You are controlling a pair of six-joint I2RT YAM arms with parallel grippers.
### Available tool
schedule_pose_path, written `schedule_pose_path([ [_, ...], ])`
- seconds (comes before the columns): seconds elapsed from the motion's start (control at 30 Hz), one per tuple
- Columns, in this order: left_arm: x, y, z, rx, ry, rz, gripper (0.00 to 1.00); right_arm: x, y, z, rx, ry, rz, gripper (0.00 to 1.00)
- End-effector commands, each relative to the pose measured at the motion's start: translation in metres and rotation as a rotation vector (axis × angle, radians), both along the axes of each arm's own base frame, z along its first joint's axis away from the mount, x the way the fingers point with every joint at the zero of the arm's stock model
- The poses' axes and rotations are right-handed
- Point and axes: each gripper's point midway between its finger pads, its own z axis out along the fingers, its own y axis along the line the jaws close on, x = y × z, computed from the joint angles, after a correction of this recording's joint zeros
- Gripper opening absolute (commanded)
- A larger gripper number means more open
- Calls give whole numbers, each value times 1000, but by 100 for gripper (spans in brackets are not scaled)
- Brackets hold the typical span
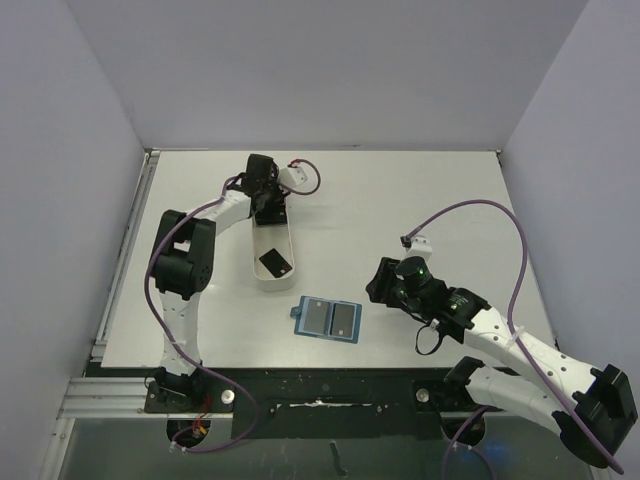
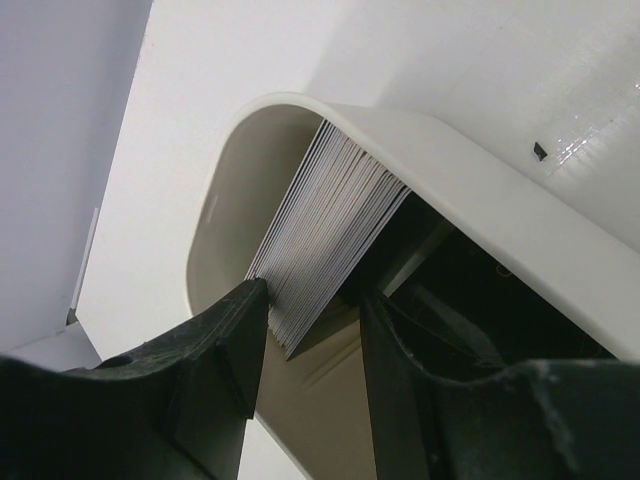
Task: Put the credit cards into the card holder
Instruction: Pick up the credit card from the storage box.
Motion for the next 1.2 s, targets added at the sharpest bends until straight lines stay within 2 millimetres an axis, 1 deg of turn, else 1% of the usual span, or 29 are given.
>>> schedule_pose_path([
  [0.0,22,-6,34,-10,-123,3,39,11,4,18,49,-58,-24,49],
  [0.17,28,-7,45,-11,-143,9,38,11,4,19,48,-62,-22,49],
  [0.33,26,-8,42,3,-114,-1,36,11,4,16,49,-56,-21,49],
  [0.53,26,-8,48,13,-126,-2,33,9,3,14,54,-56,-20,49],
  [0.6,27,-8,50,14,-126,-2,27,8,3,13,55,-54,-18,49],
  [0.67,26,-10,51,16,-122,-4,17,8,3,12,57,-53,-18,49],
  [0.73,25,-10,54,21,-120,-2,11,7,3,12,58,-53,-19,49],
  [0.77,23,-11,54,21,-114,-1,10,7,3,12,58,-53,-18,49],
  [0.9,9,-18,57,-5,-68,-37,0,7,5,16,70,-59,-5,49],
  [1.1,-12,-22,63,-24,-2,-43,0,8,8,25,69,-75,17,49],
  [1.17,-16,-24,73,-46,-5,-34,0,8,9,29,76,-79,22,49],
])
